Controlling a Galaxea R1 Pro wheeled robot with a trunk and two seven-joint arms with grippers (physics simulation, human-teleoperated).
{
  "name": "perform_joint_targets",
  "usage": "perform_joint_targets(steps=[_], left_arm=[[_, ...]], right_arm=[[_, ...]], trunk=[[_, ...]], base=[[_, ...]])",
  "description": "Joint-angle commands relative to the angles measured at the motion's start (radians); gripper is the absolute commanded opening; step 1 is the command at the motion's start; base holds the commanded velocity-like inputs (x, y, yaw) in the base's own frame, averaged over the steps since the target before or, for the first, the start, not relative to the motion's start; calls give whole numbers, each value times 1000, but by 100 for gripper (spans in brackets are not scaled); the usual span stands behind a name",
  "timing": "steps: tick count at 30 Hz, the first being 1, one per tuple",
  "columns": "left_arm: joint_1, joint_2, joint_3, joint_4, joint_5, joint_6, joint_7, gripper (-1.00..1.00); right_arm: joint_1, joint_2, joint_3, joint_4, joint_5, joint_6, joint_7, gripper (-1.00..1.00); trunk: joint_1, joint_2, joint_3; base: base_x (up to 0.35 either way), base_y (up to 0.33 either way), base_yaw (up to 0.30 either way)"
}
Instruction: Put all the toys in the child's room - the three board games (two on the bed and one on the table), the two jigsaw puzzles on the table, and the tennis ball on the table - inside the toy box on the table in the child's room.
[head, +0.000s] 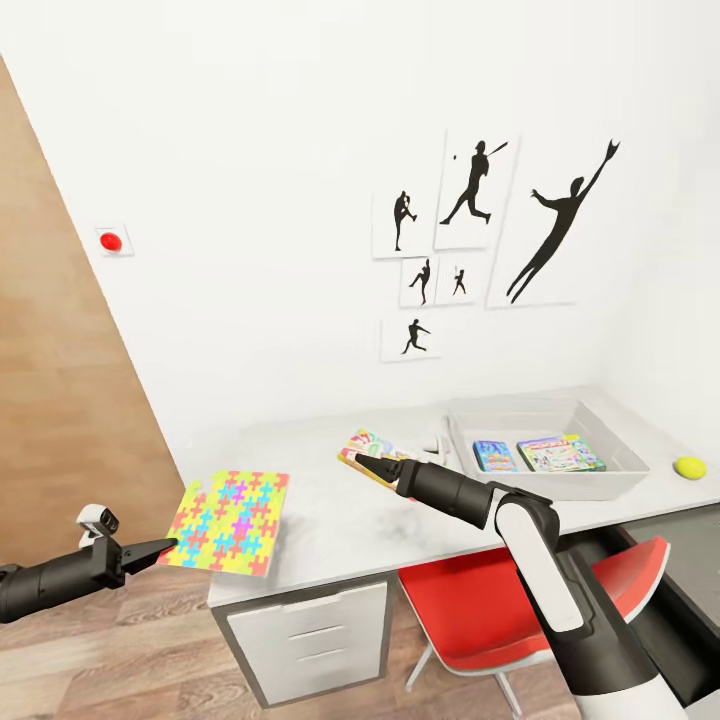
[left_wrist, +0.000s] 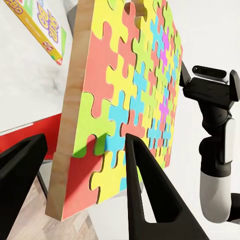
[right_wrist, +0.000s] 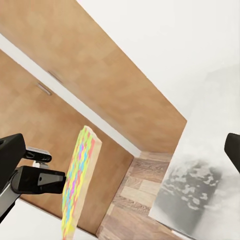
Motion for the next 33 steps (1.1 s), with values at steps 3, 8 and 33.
perform_joint_targets(steps=[3, 8, 33], left_arm=[[-1, 0, 0, 0, -1, 11, -4, -100], [-1, 2, 0, -1, -1, 11, -4, -100], [-1, 1, -1, -4, 1, 11, -4, -100]], right_arm=[[-1, -2, -1, -2, 1, 5, 3, 100], [-1, -17, -53, -10, -1, 25, 4, 100], [49, -97, -388, -41, -93, 263, 184, 100]], trunk=[[1, -2, -2], [1, -2, -2], [1, -2, -2]], base=[[0, 0, -1], [0, 0, 0], [0, 0, -64]])
